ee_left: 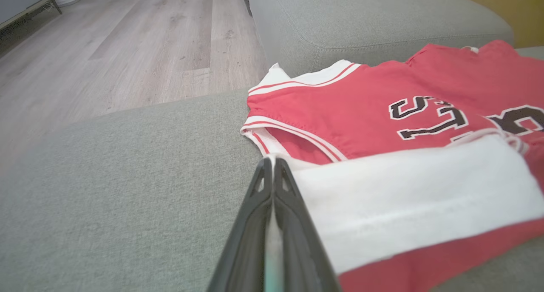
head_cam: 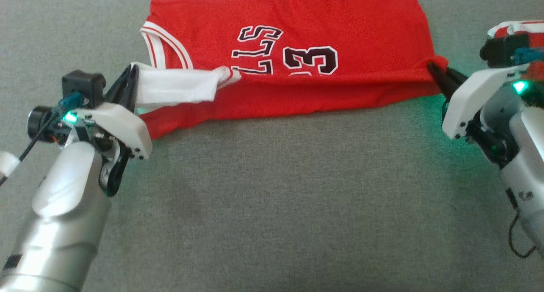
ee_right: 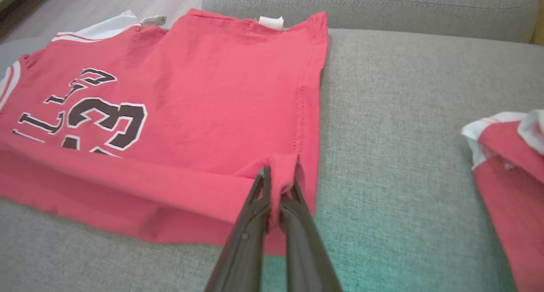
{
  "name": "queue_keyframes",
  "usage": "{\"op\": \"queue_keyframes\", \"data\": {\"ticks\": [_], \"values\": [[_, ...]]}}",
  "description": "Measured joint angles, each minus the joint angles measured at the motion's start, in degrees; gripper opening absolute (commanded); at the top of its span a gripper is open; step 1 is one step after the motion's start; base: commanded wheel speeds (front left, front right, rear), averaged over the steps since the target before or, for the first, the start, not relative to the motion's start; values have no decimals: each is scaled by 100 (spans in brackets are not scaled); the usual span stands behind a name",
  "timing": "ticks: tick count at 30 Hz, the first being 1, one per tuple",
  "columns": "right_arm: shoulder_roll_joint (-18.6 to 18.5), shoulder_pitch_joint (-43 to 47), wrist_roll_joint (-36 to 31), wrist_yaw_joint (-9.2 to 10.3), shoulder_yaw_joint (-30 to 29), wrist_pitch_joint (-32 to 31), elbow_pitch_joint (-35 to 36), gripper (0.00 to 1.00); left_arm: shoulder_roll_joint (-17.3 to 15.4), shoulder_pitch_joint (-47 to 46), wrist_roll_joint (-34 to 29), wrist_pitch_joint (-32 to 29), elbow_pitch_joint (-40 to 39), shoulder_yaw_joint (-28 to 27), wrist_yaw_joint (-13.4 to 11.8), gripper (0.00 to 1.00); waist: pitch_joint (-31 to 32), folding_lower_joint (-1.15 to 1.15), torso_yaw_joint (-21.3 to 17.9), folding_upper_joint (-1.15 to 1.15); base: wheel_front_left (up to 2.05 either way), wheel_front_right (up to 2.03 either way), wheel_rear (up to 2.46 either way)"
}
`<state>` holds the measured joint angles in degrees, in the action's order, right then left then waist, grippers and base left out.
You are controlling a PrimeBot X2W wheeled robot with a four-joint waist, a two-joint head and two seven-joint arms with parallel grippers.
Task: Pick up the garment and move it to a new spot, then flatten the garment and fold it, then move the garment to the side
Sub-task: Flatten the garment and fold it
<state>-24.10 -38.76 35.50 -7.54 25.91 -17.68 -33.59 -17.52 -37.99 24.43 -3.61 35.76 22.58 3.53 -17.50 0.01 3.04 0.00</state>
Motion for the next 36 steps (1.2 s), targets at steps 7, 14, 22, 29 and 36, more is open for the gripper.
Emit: {"op": "queue_keyframes", "data": {"ticks": [7, 14, 22, 29, 36], "values": [[26, -560, -255, 0, -70, 543, -487, 100, 200, -618, -138, 516, 480, 98, -15, 100, -208, 0, 24, 0, 0, 0, 0], [232, -865, -565, 0, -300, 2186, -808, 100, 612, -1075, 86, 1768, 517, -448, -233, 100, -75, 0, 37, 0, 0, 0, 0], [526, -216, -689, 0, -976, 3186, -537, 100, 869, 80, -182, 1833, -820, -1017, -200, 100, 342, -1, 52, 0, 0, 0, 0], [1081, 1099, -1335, 0, -1723, 3207, 341, 100, 1203, 1460, -470, 1831, -1220, -1350, -200, 100, 653, -2, 50, 0, 0, 0, 0], [1756, 2039, -1736, 0, -2237, 3207, 800, 100, 1379, 1953, -725, 1831, -1071, -1518, -200, 100, 715, -2, -31, 0, 0, 0, 0]]}}
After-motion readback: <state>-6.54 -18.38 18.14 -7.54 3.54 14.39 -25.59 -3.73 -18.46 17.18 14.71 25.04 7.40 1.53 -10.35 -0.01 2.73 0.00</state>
